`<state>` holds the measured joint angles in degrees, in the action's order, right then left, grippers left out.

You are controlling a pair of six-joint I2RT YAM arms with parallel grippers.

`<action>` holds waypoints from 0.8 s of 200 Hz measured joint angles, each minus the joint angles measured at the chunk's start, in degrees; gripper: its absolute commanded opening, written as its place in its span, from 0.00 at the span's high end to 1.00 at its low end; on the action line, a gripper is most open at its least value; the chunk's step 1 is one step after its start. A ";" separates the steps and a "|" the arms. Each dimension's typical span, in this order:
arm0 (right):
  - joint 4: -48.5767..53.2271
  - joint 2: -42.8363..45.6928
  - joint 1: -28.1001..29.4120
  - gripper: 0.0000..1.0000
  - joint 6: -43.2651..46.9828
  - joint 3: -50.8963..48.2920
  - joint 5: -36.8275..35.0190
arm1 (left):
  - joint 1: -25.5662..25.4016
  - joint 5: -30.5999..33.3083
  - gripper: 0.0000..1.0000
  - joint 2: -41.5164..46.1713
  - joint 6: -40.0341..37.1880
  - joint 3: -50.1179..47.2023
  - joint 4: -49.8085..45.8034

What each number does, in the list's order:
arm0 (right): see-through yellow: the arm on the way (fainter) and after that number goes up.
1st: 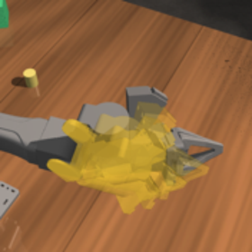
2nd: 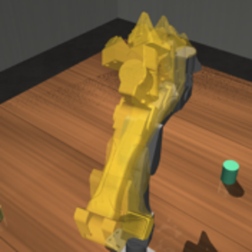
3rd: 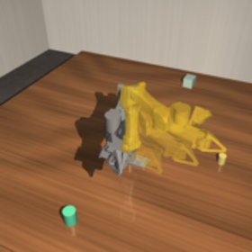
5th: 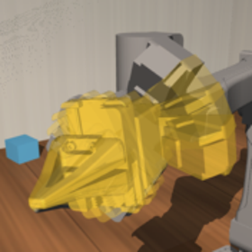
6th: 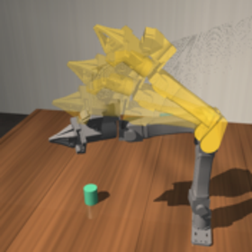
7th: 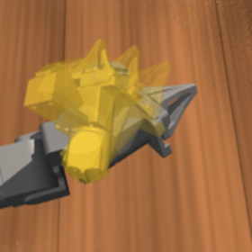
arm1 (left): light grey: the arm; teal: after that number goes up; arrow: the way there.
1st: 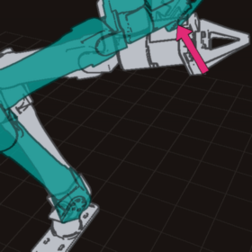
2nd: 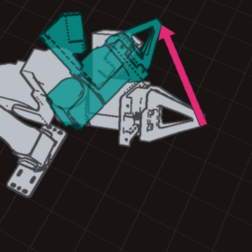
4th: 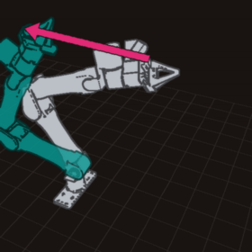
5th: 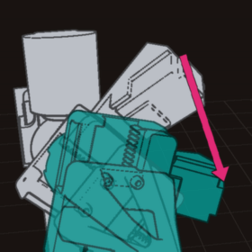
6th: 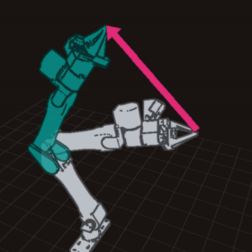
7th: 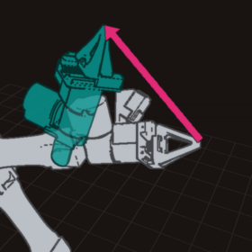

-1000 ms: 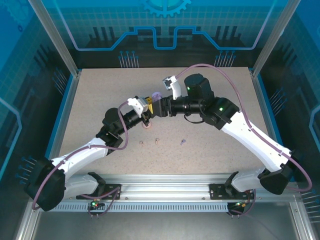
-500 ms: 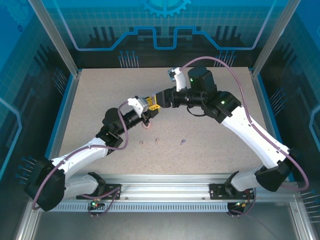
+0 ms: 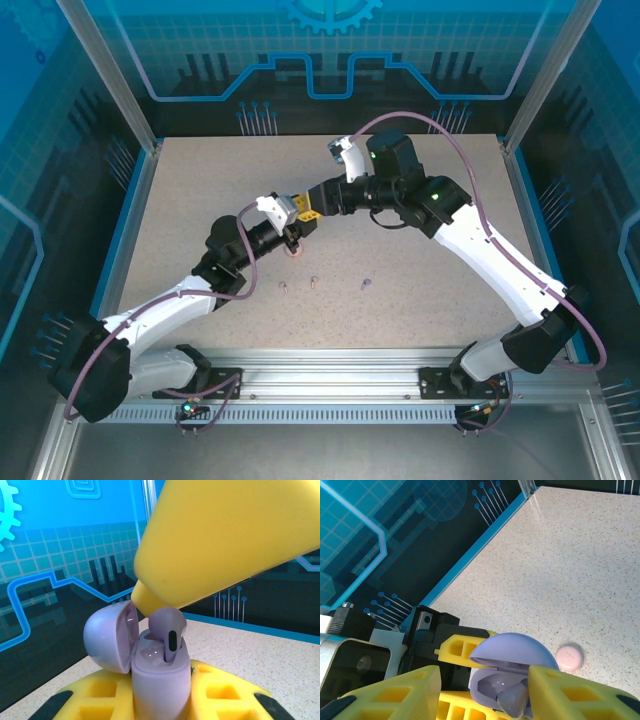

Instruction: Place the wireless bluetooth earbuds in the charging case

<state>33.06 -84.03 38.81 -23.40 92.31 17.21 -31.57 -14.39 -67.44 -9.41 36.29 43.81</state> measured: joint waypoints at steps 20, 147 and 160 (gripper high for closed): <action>0.98 0.00 -0.55 0.53 1.25 0.02 1.51 | 0.00 -0.39 1.00 0.00 0.00 0.00 -0.02; 4.02 0.15 -1.31 0.56 4.42 2.29 7.74 | 0.00 -2.56 1.00 0.44 -0.22 0.94 0.00; 4.31 0.52 -1.25 0.55 4.46 2.14 7.72 | 0.00 -2.69 1.00 0.44 -0.22 0.94 -0.04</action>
<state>37.36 -83.50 37.56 -18.94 94.45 24.93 -31.57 -17.08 -67.00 -9.63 37.23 43.77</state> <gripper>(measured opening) 0.442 0.224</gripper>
